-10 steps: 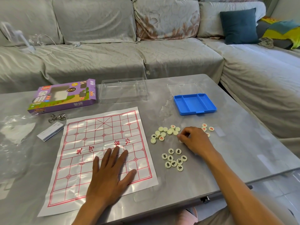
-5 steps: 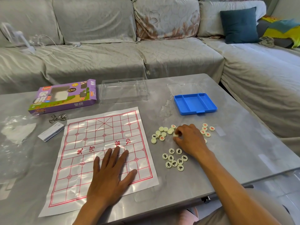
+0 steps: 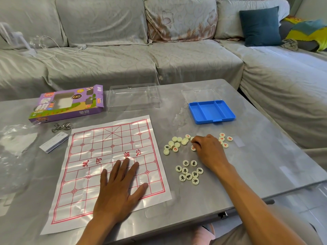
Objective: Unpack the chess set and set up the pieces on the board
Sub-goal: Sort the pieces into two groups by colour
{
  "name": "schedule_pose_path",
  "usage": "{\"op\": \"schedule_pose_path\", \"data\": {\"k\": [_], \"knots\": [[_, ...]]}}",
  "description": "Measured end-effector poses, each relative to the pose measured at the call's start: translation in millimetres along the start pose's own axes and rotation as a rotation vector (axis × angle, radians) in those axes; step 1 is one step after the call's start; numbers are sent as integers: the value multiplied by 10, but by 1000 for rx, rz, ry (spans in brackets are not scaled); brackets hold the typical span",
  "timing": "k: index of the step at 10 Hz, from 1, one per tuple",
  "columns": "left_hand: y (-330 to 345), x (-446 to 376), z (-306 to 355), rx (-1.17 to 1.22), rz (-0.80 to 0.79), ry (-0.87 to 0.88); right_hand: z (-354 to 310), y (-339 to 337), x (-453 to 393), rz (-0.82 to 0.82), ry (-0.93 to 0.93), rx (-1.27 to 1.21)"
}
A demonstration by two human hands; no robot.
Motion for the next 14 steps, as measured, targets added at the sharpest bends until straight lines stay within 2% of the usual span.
{"op": "schedule_pose_path", "data": {"k": [1, 2, 3, 4, 6, 8, 9, 11, 12, 14], "knots": [[-9, 0, 0, 5, 4, 1, 50, -18, -11, 29, 67, -66], [-3, -3, 2, 1, 2, -1, 26, -19, -3, -33, 57, -99], [4, -9, -3, -16, 5, 5, 55, -48, 2, -47, 72, 43], [12, -6, -8, -12, 7, 8, 164, -87, -24, 16, 170, 131], [9, -7, -5, -16, 4, 15, 27, 30, -33, -78, -15, 53], [12, -4, -7, -6, 10, 1, 6, 38, -37, -25, 7, 25], [4, -4, -5, -8, 14, 1, 5, 54, -34, -21, 36, -80], [12, -5, -10, -3, 12, 3, 151, 16, -72, 49, 218, -281], [5, -6, -1, -1, 14, 5, 184, 17, -66, 42, 232, -281], [3, -4, -4, -5, 12, 9, 125, 34, -30, 19, 127, -94]]}}
Point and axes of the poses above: each hand's wrist, its own x-axis away from the middle knuckle, its own y-axis out of the palm, z = x × y, the point moved 3 cm from there along -x, towards the middle knuckle, and after that the axes turned 6 degrees about z, right-handed, at the moved point
